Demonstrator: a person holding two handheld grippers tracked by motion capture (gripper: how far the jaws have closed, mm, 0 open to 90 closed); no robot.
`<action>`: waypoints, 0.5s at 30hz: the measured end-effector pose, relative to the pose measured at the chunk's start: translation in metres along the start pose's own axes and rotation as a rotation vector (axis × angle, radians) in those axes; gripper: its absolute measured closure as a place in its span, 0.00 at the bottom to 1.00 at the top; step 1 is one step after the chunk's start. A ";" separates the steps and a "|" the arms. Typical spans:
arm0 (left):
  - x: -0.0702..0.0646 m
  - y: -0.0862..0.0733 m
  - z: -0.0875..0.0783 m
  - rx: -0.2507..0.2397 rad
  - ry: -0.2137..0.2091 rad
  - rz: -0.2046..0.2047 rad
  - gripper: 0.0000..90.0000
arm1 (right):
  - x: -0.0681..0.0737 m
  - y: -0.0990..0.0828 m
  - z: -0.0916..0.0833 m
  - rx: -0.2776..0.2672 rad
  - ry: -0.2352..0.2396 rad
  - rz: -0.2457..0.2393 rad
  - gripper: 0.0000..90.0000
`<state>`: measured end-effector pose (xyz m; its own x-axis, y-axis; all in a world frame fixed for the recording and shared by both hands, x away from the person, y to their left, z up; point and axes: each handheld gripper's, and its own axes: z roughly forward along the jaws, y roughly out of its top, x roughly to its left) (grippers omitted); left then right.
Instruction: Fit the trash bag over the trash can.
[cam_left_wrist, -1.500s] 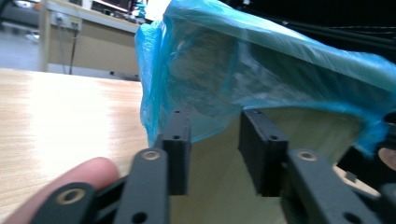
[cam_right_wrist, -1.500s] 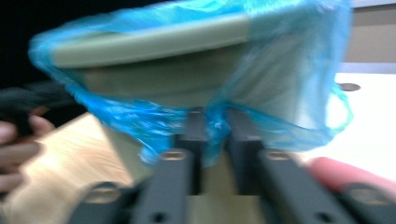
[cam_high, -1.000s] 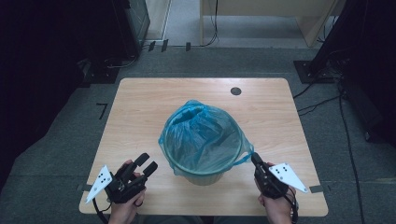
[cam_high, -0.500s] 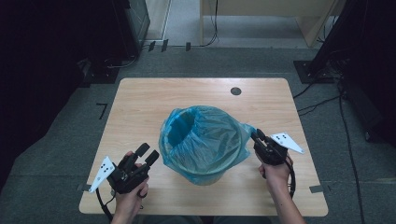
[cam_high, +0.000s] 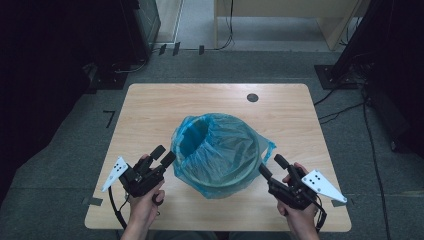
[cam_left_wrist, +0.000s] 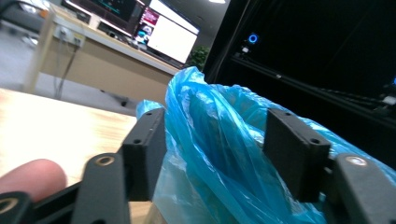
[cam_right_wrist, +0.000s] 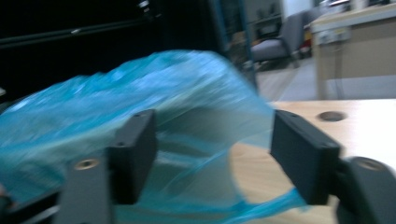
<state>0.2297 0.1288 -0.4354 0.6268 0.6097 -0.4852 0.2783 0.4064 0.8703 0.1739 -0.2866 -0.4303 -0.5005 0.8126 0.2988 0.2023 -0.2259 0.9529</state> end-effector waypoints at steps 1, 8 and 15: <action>0.000 -0.001 -0.001 0.003 -0.003 0.002 0.49 | 0.001 -0.001 0.001 0.005 0.019 -0.001 0.31; -0.003 -0.006 -0.005 0.020 -0.034 0.034 0.80 | 0.002 -0.012 0.006 0.018 0.219 0.009 0.59; -0.005 -0.013 -0.004 0.063 -0.006 0.062 0.97 | 0.001 -0.018 0.009 0.060 0.209 -0.010 1.00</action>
<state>0.2199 0.1233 -0.4451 0.6487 0.6280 -0.4300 0.2839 0.3246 0.9022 0.1779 -0.2773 -0.4473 -0.6648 0.6844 0.2995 0.2431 -0.1810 0.9530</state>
